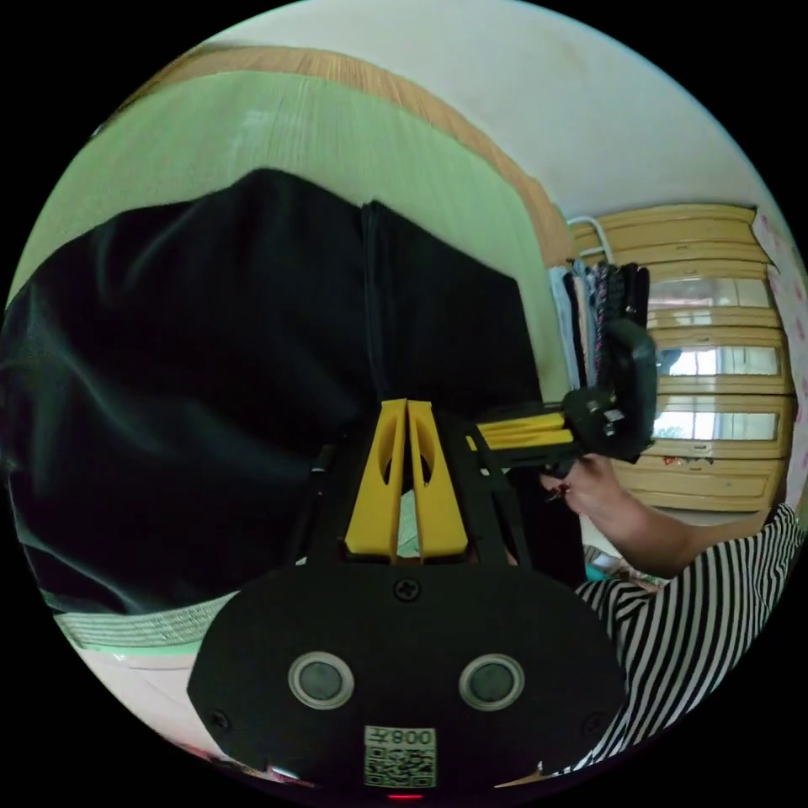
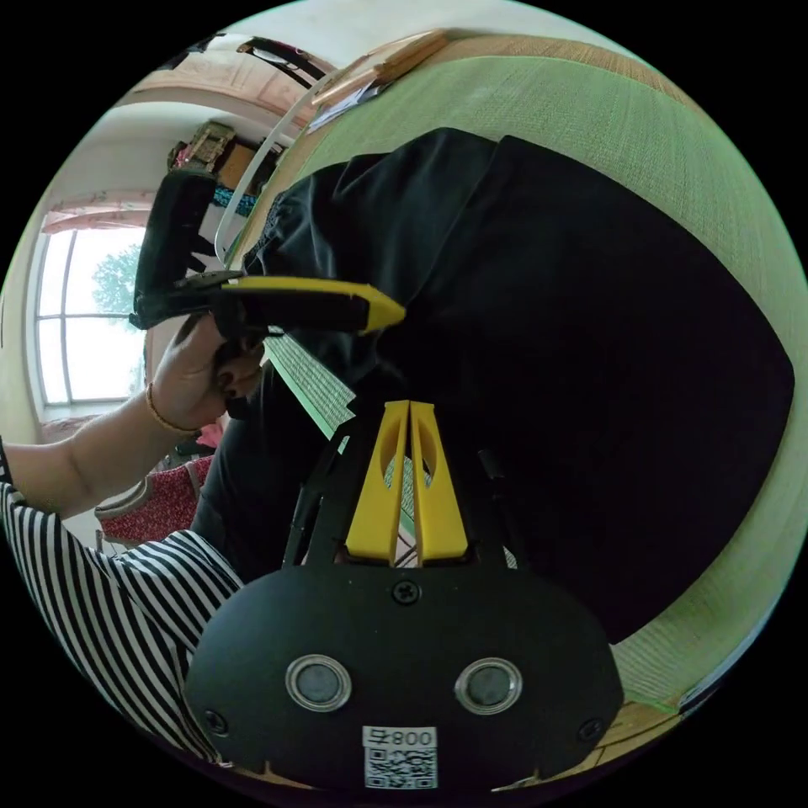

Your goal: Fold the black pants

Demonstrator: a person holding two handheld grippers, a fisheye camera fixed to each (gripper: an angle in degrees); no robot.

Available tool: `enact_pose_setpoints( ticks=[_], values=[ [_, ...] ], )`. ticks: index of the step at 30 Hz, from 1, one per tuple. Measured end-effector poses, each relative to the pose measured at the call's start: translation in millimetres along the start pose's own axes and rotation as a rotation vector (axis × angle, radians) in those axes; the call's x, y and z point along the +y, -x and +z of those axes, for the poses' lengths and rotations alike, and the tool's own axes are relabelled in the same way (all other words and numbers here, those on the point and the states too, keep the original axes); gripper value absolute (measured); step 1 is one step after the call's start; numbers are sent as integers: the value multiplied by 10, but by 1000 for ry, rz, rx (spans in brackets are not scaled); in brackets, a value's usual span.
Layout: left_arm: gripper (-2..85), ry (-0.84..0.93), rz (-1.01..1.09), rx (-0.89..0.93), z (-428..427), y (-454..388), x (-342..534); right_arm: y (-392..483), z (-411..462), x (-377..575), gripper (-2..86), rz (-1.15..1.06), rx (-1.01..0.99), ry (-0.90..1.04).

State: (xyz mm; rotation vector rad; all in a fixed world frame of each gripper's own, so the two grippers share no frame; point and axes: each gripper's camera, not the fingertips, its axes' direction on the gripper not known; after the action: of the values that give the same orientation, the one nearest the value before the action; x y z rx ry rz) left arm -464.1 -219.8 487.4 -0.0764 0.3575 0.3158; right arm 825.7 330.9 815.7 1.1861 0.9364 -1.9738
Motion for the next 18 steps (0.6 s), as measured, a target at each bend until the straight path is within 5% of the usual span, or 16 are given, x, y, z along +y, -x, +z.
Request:
enact_pose_setpoints(
  ticks=[8,18],
  values=[
    [3,3,131,-15,222,-600,306,-17,-625,567,4,33,18,-69],
    [36,110,299,64,998,-1554,645,-1561,-1901,2621,56,474,6,-433]
  ],
)
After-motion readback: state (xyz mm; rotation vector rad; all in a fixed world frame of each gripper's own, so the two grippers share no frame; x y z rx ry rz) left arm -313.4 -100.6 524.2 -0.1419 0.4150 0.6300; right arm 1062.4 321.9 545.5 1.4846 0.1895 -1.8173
